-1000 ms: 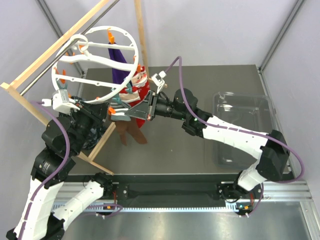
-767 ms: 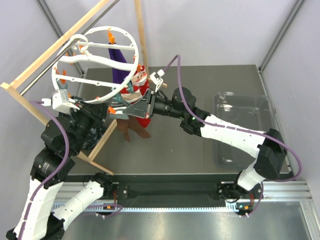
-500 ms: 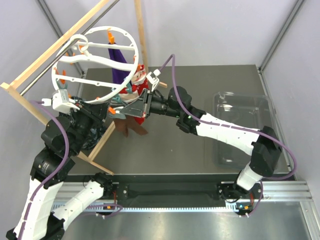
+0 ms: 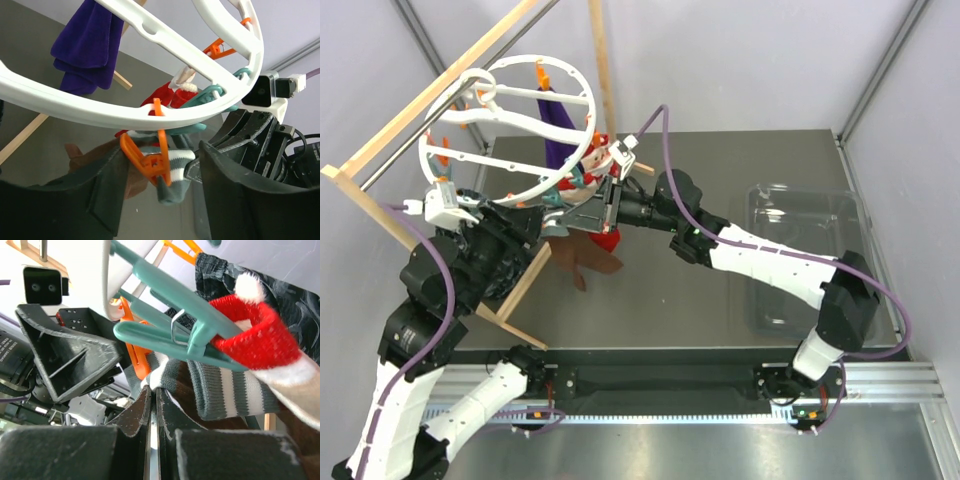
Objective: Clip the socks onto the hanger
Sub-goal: Clamp the sock onto the hanger, then reset both arms
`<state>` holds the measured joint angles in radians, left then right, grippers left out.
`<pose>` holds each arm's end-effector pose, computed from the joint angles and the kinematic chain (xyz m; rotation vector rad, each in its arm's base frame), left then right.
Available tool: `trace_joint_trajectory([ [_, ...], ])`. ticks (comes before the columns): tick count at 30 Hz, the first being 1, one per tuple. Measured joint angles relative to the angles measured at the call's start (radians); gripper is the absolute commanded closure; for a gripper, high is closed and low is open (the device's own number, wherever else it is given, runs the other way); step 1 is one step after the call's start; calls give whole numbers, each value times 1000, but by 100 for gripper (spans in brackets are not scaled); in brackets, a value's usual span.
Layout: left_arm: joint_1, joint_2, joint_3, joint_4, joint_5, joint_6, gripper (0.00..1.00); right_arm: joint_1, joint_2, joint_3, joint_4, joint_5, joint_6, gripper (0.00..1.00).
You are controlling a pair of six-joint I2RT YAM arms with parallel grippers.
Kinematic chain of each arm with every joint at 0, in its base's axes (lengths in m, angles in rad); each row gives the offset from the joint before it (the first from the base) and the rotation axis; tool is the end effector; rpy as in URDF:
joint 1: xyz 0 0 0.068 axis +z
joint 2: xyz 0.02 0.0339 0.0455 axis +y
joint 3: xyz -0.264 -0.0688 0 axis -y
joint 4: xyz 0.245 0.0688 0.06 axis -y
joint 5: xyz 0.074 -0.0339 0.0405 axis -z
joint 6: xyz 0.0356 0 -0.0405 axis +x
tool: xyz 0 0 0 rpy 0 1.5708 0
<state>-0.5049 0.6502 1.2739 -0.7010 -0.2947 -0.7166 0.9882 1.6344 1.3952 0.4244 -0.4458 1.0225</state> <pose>0.0763 -0.0303 0.4568 -0.4057 1.6409 -0.6852 0.2036 0.3369 0.3968 -0.4268 1.6753 1.8990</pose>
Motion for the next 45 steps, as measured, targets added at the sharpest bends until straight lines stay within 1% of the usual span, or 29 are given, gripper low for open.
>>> trace_joint_trajectory([
  [2,0,-6,0,-4,2,0,31,0,6,7,2,-2,0,99],
  [5,0,-20,0,-8,3,2,27,0,17,13,2,-3,-1,93],
  [6,0,-28,0,-10,3,4,26,0,19,13,1,-3,-3,86],
  [7,0,-36,0,-11,3,6,26,0,22,13,0,-3,-6,82],
  [8,0,-43,0,-12,3,7,26,0,24,14,-4,-3,-10,78],
  [9,0,-52,0,-14,3,9,26,0,25,14,-15,-2,-18,72],
  [12,0,-78,0,-23,10,16,28,0,25,18,-57,1,-50,64],
  [16,0,-116,0,-27,31,45,33,0,23,35,-139,9,-111,59],
  [19,0,-153,0,-30,70,72,34,0,19,35,-218,16,-179,55],
  [21,0,-175,0,-36,100,90,35,0,7,31,-286,30,-232,50],
  [23,0,-192,0,-41,138,109,35,0,-16,22,-360,55,-293,43],
  [26,0,-210,0,-48,209,137,36,0,-92,-24,-487,114,-399,36],
  [28,0,-209,5,-53,274,156,37,0,-145,-49,-557,160,-453,34],
  [30,0,-192,15,-62,332,173,38,1,-202,-72,-623,227,-501,29],
  [34,0,-112,24,-51,446,200,42,-1,-322,-140,-714,351,-560,24],
  [37,0,-30,-25,35,531,189,41,-6,-394,-193,-762,429,-575,13],
  [38,0,-10,-53,70,550,182,40,-9,-414,-214,-778,454,-577,6],
  [39,0,8,-82,104,565,169,40,-10,-438,-238,-789,483,-575,2],
  [40,0,20,-114,141,575,160,40,-11,-457,-258,-801,508,-575,0],
  [45,0,58,-202,264,604,108,38,-26,-562,-395,-868,623,-549,0],
])
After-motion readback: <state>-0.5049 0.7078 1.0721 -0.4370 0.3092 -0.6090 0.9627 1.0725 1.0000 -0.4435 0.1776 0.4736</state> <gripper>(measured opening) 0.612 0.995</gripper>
